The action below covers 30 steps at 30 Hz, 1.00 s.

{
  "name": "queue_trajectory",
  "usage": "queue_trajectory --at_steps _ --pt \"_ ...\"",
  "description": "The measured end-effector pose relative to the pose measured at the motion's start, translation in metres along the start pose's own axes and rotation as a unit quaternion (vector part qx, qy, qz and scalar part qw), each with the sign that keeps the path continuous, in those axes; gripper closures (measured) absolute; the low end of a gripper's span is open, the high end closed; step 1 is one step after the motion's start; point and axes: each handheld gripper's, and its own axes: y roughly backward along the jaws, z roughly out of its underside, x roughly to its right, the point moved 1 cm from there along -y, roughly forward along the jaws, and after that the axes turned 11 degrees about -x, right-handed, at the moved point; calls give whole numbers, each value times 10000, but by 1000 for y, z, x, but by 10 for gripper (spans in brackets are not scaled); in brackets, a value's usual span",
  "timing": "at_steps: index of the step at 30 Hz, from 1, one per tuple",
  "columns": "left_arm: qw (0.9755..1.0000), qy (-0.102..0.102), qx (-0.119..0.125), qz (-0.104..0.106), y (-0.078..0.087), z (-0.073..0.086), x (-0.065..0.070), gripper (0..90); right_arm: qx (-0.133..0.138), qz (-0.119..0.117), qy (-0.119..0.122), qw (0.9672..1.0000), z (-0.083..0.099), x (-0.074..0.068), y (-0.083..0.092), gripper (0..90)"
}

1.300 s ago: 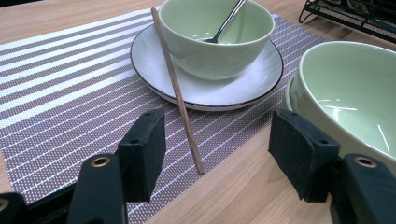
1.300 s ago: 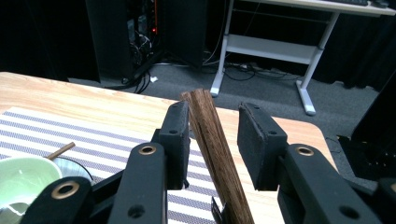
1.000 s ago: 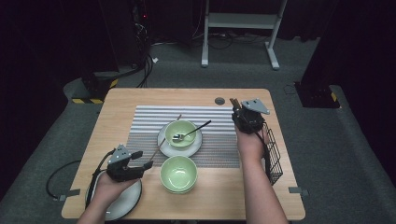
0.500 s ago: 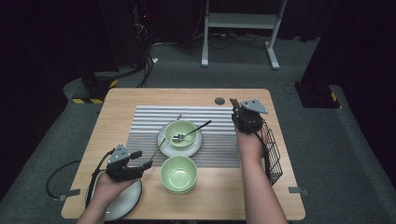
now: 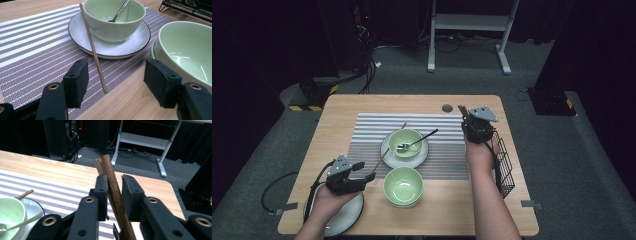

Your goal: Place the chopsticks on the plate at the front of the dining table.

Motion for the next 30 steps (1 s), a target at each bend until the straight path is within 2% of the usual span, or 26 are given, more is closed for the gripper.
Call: queue_trajectory --at_steps 6,13,19,26,30 --pt "10000 15 -5 -3 0 0 -1 365 57 56 74 9999 0 2 9 770" --pt "10000 31 5 -4 1 0 -1 365 200 33 117 9997 4 5 28 774" --pt "10000 -2 -36 -4 -1 2 2 365 335 63 398 9986 12 -1 42 781" --pt "10000 -18 -47 -8 -2 2 4 365 479 136 548 9973 17 -2 53 790" --pt "10000 16 -95 -12 -4 4 2 365 568 153 548 9968 20 1 58 794"
